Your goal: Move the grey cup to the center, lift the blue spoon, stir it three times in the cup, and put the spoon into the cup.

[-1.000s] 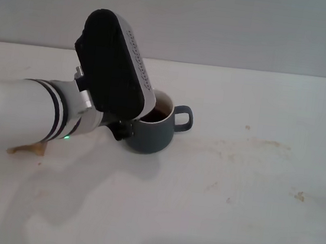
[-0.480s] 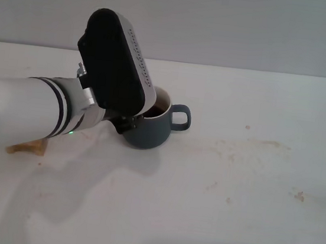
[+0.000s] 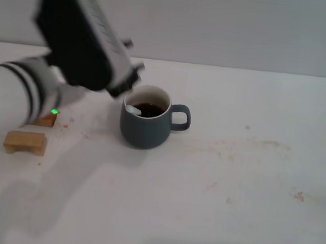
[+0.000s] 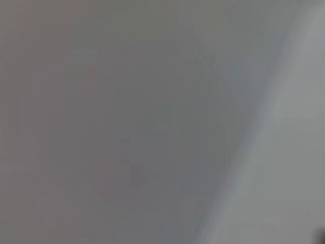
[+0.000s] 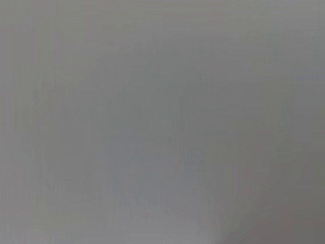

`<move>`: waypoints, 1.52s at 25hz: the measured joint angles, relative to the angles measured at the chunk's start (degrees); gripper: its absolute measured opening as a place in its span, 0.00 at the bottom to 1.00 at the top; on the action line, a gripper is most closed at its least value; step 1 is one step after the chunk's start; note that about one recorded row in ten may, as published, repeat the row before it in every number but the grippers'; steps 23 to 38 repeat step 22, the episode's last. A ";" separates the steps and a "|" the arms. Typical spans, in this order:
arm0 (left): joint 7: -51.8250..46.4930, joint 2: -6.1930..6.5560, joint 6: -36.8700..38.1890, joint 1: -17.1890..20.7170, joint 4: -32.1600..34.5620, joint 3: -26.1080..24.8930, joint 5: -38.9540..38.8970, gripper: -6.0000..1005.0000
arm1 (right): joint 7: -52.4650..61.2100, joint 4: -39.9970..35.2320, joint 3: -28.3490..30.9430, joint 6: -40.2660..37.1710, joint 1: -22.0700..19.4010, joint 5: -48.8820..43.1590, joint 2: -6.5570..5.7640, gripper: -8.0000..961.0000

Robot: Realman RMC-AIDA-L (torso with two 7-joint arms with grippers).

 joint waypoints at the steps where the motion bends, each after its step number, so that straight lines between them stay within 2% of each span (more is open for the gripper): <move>1: -0.55 0.01 5.88 2.58 -0.29 0.25 -0.10 0.42 | 0.00 -0.01 0.00 -0.01 0.00 0.00 0.00 0.01; 2: -2.77 0.00 20.38 8.32 0.26 1.42 -0.40 0.43 | 0.00 -0.01 -0.01 -0.14 -0.01 0.00 0.00 0.01; 3: -2.77 0.00 20.38 8.32 0.26 1.42 -0.40 0.44 | 0.00 -0.01 -0.01 -0.14 -0.01 0.00 0.00 0.01; 6: -11.36 0.11 47.37 15.14 5.45 3.54 -1.18 0.46 | -0.02 -0.02 -0.22 -0.73 -0.03 -0.01 0.00 0.01; 8: -17.09 0.25 64.02 17.67 10.01 3.73 -1.54 0.47 | -0.06 -0.07 -0.56 -1.83 -0.19 -0.04 0.00 0.01; 11: -19.25 0.17 77.70 18.81 17.70 2.40 -2.01 0.50 | -0.08 -0.31 -1.35 -3.58 -0.41 -0.06 0.00 0.01; 12: -19.69 0.10 81.10 18.44 24.50 1.14 -3.60 0.50 | -0.09 -0.74 -2.47 -5.01 -0.45 -0.06 0.00 0.01; 13: -19.69 0.10 81.10 18.44 24.50 1.14 -3.60 0.51 | -0.09 -0.74 -2.47 -5.01 -0.45 -0.06 0.00 0.01; 15: -21.05 0.15 82.93 17.39 31.69 0.48 -5.98 0.52 | -0.09 -1.11 -3.86 -7.33 -0.59 -0.08 0.00 0.01; 17: -26.91 0.13 88.33 14.33 44.17 -0.61 -8.57 0.54 | -0.09 -1.27 -5.24 -10.62 -1.14 -0.09 0.01 0.01; 18: -26.91 0.13 88.33 14.33 44.17 -0.61 -8.57 0.54 | -0.09 -1.27 -5.24 -10.62 -1.14 -0.09 0.01 0.01; 20: -31.74 -0.02 95.55 10.42 56.44 -1.19 -9.24 0.56 | -0.09 -1.27 -5.69 -12.61 -1.53 -0.09 0.01 0.01; 22: -33.32 -0.25 101.50 7.46 64.79 -1.26 -9.98 0.56 | -0.09 -1.25 -5.78 -13.71 -1.73 -0.09 0.03 0.01; 38: -33.32 -0.25 101.50 7.46 64.79 -1.26 -9.98 0.56 | -0.09 -1.25 -5.78 -13.71 -1.73 -0.09 0.03 0.01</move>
